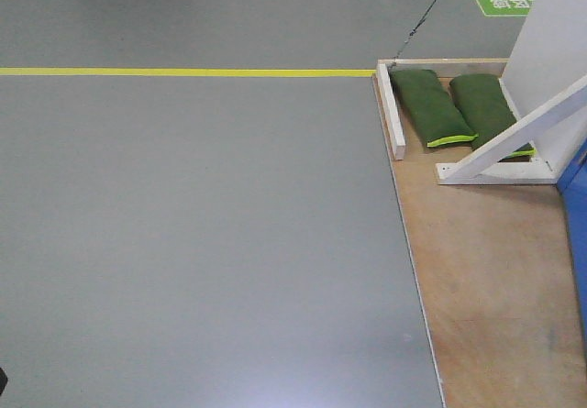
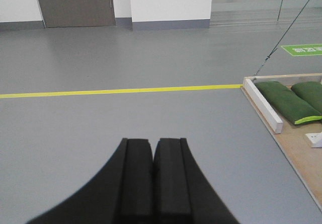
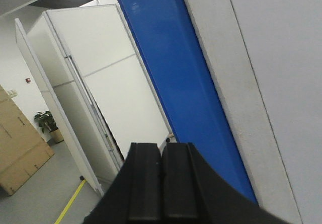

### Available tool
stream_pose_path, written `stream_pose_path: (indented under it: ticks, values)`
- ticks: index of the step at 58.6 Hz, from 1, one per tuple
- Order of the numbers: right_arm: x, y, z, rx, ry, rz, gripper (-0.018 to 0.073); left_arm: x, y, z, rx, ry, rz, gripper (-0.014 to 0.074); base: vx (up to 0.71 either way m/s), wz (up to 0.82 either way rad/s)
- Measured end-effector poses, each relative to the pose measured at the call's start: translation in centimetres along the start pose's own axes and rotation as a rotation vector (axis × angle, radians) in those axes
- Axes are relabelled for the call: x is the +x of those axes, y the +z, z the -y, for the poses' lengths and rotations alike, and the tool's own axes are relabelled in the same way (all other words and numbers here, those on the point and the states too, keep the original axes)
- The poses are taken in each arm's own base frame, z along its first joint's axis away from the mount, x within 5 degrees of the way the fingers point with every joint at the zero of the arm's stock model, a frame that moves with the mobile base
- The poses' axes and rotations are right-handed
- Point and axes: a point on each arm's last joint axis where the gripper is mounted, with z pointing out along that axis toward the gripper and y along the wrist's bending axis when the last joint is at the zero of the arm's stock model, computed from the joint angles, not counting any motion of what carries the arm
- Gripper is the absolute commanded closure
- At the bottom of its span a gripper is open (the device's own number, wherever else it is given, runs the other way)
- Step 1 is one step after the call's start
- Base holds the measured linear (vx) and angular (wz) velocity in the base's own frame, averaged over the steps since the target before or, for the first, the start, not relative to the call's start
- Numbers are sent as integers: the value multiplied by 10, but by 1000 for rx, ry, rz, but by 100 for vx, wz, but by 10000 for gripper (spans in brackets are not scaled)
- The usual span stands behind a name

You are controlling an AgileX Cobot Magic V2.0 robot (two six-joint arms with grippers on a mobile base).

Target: Move to blue door and open it

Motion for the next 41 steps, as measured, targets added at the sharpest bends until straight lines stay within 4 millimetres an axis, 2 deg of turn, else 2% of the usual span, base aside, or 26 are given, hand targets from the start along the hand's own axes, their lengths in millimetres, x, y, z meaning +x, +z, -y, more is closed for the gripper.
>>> stream_pose_path:
  ticks: [14,29,41]
  values:
    - [-9,-13,-8,-47,99,-127,547,0,0,0,0,0,0,524,0,0]
    - [-52,-49,-28,-129,106,-138,547,0,0,0,0,0,0,524,0,0]
    - [-76,-80,-58,-222,84,-134,547,0,0,0,0,0,0,524,0,0]
